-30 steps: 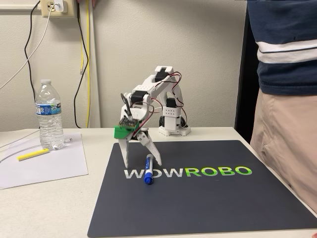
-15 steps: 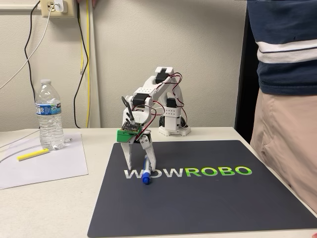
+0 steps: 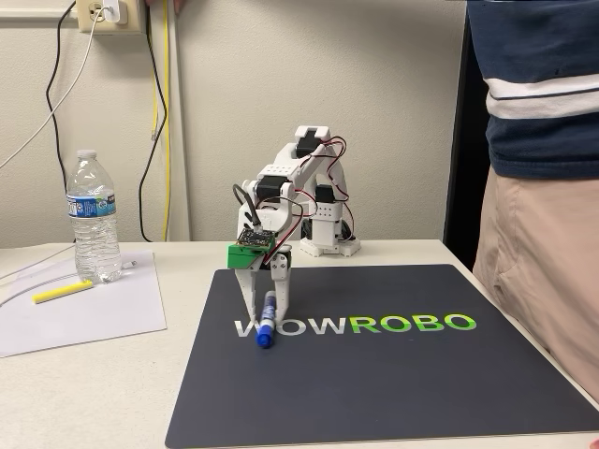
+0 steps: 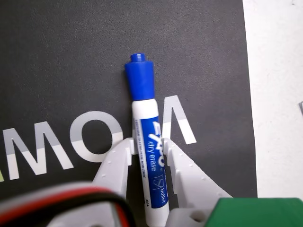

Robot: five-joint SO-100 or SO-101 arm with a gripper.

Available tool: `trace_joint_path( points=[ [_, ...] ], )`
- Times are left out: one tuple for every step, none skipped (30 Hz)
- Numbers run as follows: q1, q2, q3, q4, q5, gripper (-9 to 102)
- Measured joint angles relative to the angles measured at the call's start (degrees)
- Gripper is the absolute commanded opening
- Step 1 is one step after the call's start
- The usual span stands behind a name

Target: Pick up the blue marker.

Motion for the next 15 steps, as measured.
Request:
trace_joint_path(
  points=[
    [0.0, 0.0, 0.0, 0.0, 0.0, 9],
    [-0.1, 0.0, 0.0, 0.0, 0.1, 9],
    [-0.1, 0.0, 0.0, 0.0, 0.1, 9],
    [-0.1, 0.0, 0.0, 0.0, 0.1, 8],
    [-0.1, 0.0, 0.0, 0.0, 0.2, 7],
    [-0.1, 0.0, 0.0, 0.0, 0.2, 7],
    [-0.2, 0.0, 0.0, 0.0, 0.2, 6],
    [-0.2, 0.0, 0.0, 0.0, 0.2, 6],
    [-0.2, 0.0, 0.0, 0.0, 0.3, 6],
    [-0.2, 0.0, 0.0, 0.0, 0.3, 6],
    [-0.2, 0.0, 0.0, 0.0, 0.3, 6],
    [-0.2, 0.0, 0.0, 0.0, 0.3, 6],
    [-0.2, 0.0, 0.0, 0.0, 0.3, 6],
    [-0.2, 0.0, 0.0, 0.0, 0.3, 6],
    [-0.2, 0.0, 0.0, 0.0, 0.3, 6]
  ],
)
